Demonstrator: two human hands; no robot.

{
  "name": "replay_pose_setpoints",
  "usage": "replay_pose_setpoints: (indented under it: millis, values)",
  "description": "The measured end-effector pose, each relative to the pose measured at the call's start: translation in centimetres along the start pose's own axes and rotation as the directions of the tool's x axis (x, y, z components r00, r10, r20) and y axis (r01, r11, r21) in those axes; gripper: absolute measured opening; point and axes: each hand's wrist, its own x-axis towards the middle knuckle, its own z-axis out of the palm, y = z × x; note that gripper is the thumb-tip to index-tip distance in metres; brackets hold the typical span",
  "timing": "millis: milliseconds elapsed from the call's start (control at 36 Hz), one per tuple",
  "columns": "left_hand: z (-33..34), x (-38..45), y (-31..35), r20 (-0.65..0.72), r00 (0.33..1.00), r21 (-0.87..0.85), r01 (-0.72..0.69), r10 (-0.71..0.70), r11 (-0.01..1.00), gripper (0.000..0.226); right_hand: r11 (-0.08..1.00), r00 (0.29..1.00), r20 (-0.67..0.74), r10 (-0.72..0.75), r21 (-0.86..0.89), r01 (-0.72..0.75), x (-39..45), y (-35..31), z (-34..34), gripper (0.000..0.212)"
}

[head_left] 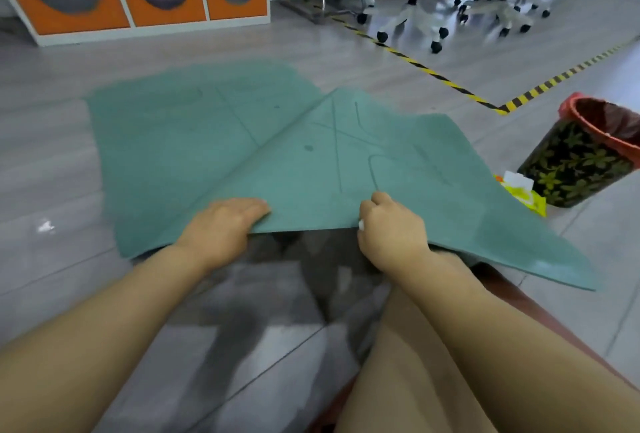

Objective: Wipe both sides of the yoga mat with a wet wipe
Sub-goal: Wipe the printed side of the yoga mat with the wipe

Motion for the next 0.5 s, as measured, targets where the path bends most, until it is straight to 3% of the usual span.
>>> replay_pose_setpoints:
  millis: [56,111,167,222,306,417,500]
  values:
    - [0.0,-2.0,-1.9,-0.016,0.992,-0.018,0.125,-0.125,0.992,0.049,0.999,0.999,0.027,0.033,-0.013,-0.032,0.2,-0.5,-0.1,0.02]
    - [0.5,-3.9,-3.4,-0.042,0.957,-0.142,0.279,-0.287,0.95,0.067,0.999,0.999,0.038,0.039,-0.038,-0.038,0.5,-1.6,-0.4,0.024]
    - [1.0,-5.1,-4.2,-0.012,0.92,-0.231,0.378,-0.391,0.896,0.073,0.998,0.999,0.02,-0.031,-0.062,0.032,0.8,-3.3,-0.6,0.028]
    - [1.5,-5.3,-4.1,-0.011,0.914,-0.258,0.389,-0.406,0.884,0.073,0.983,0.985,0.005,-0.17,-0.071,0.17,1.1,-5.5,-0.4,0.032]
    - [2.4,-5.1,-3.6,-0.107,0.955,-0.198,0.252,-0.276,0.947,0.069,0.948,0.95,-0.01,-0.313,-0.057,0.312,1.8,-8.4,-0.3,0.031]
    - [2.4,-5.2,-4.8,-0.141,0.95,-0.291,0.23,-0.28,0.929,0.061,0.954,0.937,-0.185,-0.298,-0.035,0.296,3.3,-8.1,-0.7,0.023]
    - [2.5,-5.6,-6.1,-0.013,0.929,-0.318,0.346,-0.369,0.883,0.063,0.964,0.914,-0.311,-0.259,-0.024,0.265,3.6,-5.9,-1.0,0.02]
